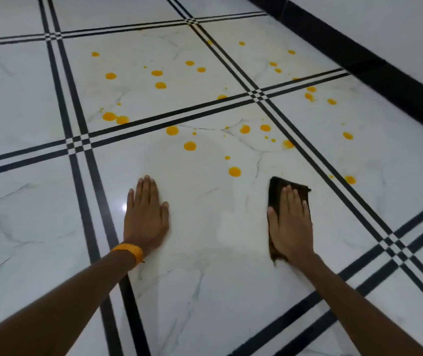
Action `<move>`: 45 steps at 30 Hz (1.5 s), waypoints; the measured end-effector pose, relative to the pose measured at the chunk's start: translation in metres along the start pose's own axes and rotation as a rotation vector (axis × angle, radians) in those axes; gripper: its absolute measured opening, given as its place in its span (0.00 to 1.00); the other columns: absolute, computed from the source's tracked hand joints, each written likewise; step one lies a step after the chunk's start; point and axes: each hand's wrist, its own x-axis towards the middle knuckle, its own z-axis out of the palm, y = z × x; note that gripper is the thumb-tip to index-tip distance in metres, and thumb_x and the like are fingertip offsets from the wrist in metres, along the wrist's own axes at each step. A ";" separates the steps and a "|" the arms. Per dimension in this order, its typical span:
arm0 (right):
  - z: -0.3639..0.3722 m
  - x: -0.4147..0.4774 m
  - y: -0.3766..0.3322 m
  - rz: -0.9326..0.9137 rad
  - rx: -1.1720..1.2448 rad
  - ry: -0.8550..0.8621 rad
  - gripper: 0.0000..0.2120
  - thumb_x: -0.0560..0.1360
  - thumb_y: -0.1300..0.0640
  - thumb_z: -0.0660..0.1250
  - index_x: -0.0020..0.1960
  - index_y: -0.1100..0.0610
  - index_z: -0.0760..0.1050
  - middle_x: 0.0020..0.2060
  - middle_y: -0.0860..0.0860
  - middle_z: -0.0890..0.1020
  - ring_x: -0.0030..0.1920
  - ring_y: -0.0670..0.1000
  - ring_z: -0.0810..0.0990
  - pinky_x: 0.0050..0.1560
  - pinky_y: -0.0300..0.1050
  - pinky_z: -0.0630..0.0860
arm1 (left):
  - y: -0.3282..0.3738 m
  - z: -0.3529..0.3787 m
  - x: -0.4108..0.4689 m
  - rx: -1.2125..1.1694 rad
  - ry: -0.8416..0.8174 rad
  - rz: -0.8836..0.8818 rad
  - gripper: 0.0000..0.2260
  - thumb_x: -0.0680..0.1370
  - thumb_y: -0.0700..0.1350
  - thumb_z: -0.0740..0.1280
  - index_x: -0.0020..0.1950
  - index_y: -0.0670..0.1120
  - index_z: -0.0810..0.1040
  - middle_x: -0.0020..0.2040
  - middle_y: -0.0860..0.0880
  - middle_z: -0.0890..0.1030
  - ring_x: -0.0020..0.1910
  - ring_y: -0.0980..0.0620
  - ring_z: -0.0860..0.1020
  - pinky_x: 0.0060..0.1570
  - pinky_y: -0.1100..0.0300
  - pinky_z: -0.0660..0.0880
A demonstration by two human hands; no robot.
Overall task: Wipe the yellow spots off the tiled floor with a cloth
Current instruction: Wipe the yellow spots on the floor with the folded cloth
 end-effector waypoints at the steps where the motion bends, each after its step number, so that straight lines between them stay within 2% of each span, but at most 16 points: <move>1: 0.001 0.022 -0.004 0.075 0.002 0.002 0.34 0.82 0.43 0.44 0.81 0.64 0.54 0.80 0.60 0.59 0.80 0.58 0.58 0.80 0.57 0.53 | -0.004 0.000 0.005 -0.002 0.001 0.020 0.34 0.80 0.57 0.45 0.80 0.37 0.52 0.81 0.40 0.52 0.81 0.44 0.49 0.79 0.46 0.46; 4: 0.006 0.052 -0.034 0.128 -0.016 0.049 0.32 0.83 0.46 0.47 0.79 0.67 0.58 0.78 0.63 0.63 0.78 0.61 0.62 0.79 0.59 0.57 | -0.001 0.004 0.030 -0.023 -0.079 0.071 0.35 0.80 0.59 0.46 0.81 0.38 0.49 0.82 0.41 0.49 0.81 0.45 0.47 0.79 0.49 0.43; 6: 0.010 0.030 -0.039 -0.066 -0.020 0.015 0.32 0.83 0.46 0.46 0.80 0.66 0.57 0.79 0.61 0.61 0.79 0.59 0.60 0.79 0.57 0.57 | 0.009 0.008 0.044 -0.013 -0.094 0.087 0.36 0.80 0.60 0.46 0.81 0.38 0.49 0.82 0.41 0.49 0.81 0.45 0.47 0.79 0.49 0.44; 9: 0.000 -0.014 0.002 -0.313 -0.023 -0.137 0.32 0.84 0.43 0.46 0.82 0.59 0.49 0.81 0.54 0.53 0.82 0.52 0.51 0.81 0.52 0.49 | 0.022 0.016 0.044 0.046 -0.044 0.098 0.35 0.81 0.59 0.43 0.80 0.37 0.50 0.81 0.40 0.51 0.81 0.44 0.49 0.79 0.47 0.47; 12: -0.009 0.026 0.044 -0.082 -0.013 -0.045 0.34 0.83 0.41 0.43 0.82 0.60 0.49 0.82 0.55 0.54 0.82 0.54 0.51 0.81 0.52 0.48 | 0.026 0.015 0.044 0.052 -0.015 0.102 0.34 0.81 0.58 0.43 0.80 0.37 0.50 0.81 0.40 0.51 0.81 0.44 0.49 0.79 0.46 0.47; 15: -0.004 0.078 0.016 0.160 -0.035 0.002 0.34 0.84 0.43 0.43 0.81 0.64 0.50 0.81 0.60 0.55 0.81 0.57 0.53 0.80 0.56 0.50 | 0.026 0.016 0.049 0.062 -0.015 0.111 0.33 0.81 0.58 0.44 0.81 0.38 0.50 0.82 0.40 0.50 0.81 0.45 0.49 0.79 0.46 0.47; 18: 0.005 0.037 -0.028 -0.076 -0.015 -0.023 0.33 0.83 0.44 0.46 0.81 0.64 0.54 0.80 0.59 0.58 0.80 0.57 0.57 0.80 0.56 0.55 | 0.024 0.016 0.047 0.053 -0.028 0.113 0.33 0.81 0.58 0.43 0.81 0.39 0.48 0.82 0.41 0.50 0.81 0.46 0.48 0.79 0.47 0.46; 21: -0.004 -0.029 -0.008 -0.304 0.027 -0.099 0.32 0.84 0.43 0.48 0.82 0.59 0.51 0.82 0.53 0.53 0.82 0.52 0.52 0.81 0.52 0.50 | 0.026 0.014 0.048 0.050 -0.028 0.106 0.33 0.81 0.58 0.43 0.81 0.39 0.47 0.82 0.42 0.49 0.81 0.46 0.47 0.79 0.48 0.46; 24: -0.008 0.011 0.030 -0.065 0.002 -0.044 0.34 0.83 0.41 0.44 0.82 0.60 0.50 0.82 0.55 0.53 0.82 0.53 0.51 0.81 0.53 0.48 | 0.027 0.013 0.050 0.055 -0.030 0.100 0.34 0.81 0.58 0.43 0.81 0.39 0.48 0.82 0.41 0.49 0.81 0.46 0.47 0.79 0.48 0.45; 27: -0.004 0.059 0.012 0.165 -0.014 0.001 0.37 0.81 0.41 0.40 0.81 0.65 0.53 0.80 0.61 0.58 0.80 0.58 0.56 0.80 0.57 0.53 | 0.021 0.016 0.048 0.056 -0.020 0.099 0.34 0.81 0.58 0.44 0.81 0.38 0.48 0.82 0.41 0.49 0.81 0.45 0.47 0.79 0.47 0.46; 30: 0.005 0.003 -0.025 -0.079 0.004 -0.073 0.34 0.83 0.43 0.45 0.81 0.64 0.54 0.80 0.59 0.58 0.80 0.57 0.57 0.80 0.56 0.54 | 0.022 0.016 0.044 0.050 -0.039 0.104 0.34 0.81 0.58 0.43 0.81 0.38 0.48 0.82 0.41 0.49 0.81 0.45 0.47 0.79 0.47 0.46; 33: -0.007 -0.059 -0.001 -0.290 0.039 -0.141 0.33 0.84 0.42 0.47 0.83 0.58 0.49 0.82 0.53 0.52 0.82 0.50 0.49 0.81 0.53 0.50 | 0.025 0.012 0.046 0.056 -0.030 0.101 0.34 0.81 0.58 0.43 0.81 0.38 0.48 0.82 0.40 0.50 0.81 0.45 0.48 0.79 0.47 0.47; 36: -0.010 -0.034 0.040 -0.066 0.001 -0.084 0.34 0.83 0.41 0.43 0.83 0.58 0.47 0.82 0.52 0.50 0.82 0.51 0.48 0.81 0.52 0.46 | 0.025 0.012 0.051 0.059 -0.032 0.093 0.34 0.81 0.58 0.44 0.80 0.37 0.50 0.81 0.39 0.51 0.81 0.43 0.49 0.79 0.46 0.48; 39: -0.005 -0.009 0.034 0.130 -0.026 -0.030 0.36 0.82 0.40 0.39 0.82 0.61 0.49 0.81 0.57 0.54 0.82 0.55 0.52 0.81 0.53 0.48 | 0.025 0.013 0.046 0.062 -0.021 0.059 0.33 0.82 0.56 0.46 0.80 0.35 0.51 0.80 0.37 0.54 0.80 0.40 0.51 0.79 0.43 0.49; 43: -0.009 -0.068 0.036 -0.205 0.002 -0.136 0.33 0.84 0.41 0.44 0.82 0.58 0.48 0.82 0.53 0.51 0.82 0.50 0.47 0.81 0.52 0.49 | 0.053 0.017 0.027 -0.005 -0.027 0.020 0.34 0.81 0.58 0.50 0.79 0.35 0.53 0.80 0.37 0.54 0.80 0.41 0.51 0.78 0.43 0.46; 45: -0.018 -0.076 0.069 -0.241 0.027 -0.142 0.33 0.84 0.40 0.44 0.83 0.56 0.46 0.82 0.50 0.49 0.82 0.47 0.44 0.81 0.51 0.46 | 0.076 0.025 0.019 -0.012 -0.034 0.052 0.38 0.79 0.62 0.47 0.80 0.36 0.52 0.81 0.39 0.53 0.81 0.42 0.50 0.78 0.45 0.44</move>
